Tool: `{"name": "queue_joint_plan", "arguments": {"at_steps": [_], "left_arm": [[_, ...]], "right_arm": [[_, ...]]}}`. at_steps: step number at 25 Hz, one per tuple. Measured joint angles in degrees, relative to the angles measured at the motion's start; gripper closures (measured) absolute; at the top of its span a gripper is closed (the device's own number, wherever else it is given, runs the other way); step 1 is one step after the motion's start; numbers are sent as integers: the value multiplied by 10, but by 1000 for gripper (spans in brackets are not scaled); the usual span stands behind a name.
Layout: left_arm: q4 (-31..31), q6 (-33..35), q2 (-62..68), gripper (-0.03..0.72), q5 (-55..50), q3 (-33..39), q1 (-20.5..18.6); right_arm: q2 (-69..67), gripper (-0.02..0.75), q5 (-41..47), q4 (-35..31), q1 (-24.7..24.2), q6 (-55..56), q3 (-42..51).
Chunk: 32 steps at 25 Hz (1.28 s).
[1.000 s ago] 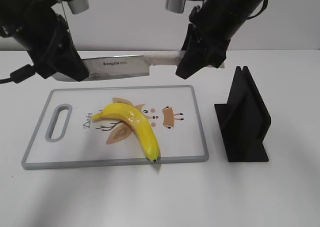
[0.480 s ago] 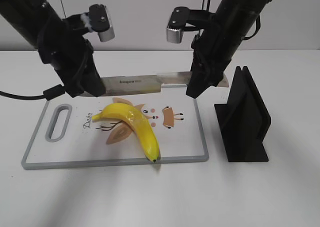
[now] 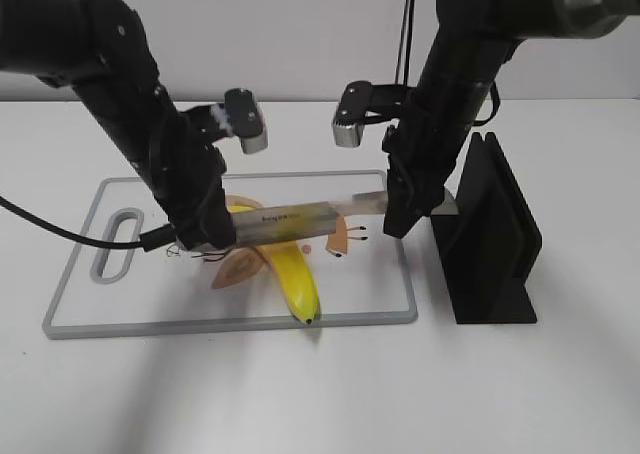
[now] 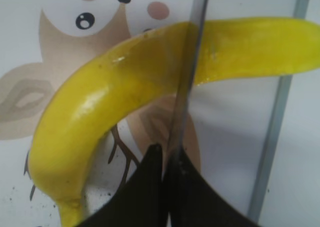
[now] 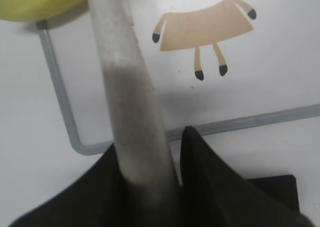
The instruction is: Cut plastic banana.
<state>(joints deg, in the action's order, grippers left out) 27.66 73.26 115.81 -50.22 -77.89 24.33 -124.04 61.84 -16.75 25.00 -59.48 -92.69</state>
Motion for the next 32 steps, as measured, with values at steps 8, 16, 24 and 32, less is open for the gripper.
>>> {"name": "queue_joint_plan", "arguments": {"at_steps": [8,16,24,32], "left_arm": [[11,-16,29,699,-13,-17,0],[0,-24,-14,701,-5,-7,4],[-41,-24,-124,706,-27,-6,9],[-63,-11,-167,709,-36,-5,11]], "right_arm": [[-34,482,-3,1,-4,1,-9],[4,480,15,15,-2,17,-30],[83,480,56,1,1,36,-37],[112,540,69,-23,1,-75,-38]]}}
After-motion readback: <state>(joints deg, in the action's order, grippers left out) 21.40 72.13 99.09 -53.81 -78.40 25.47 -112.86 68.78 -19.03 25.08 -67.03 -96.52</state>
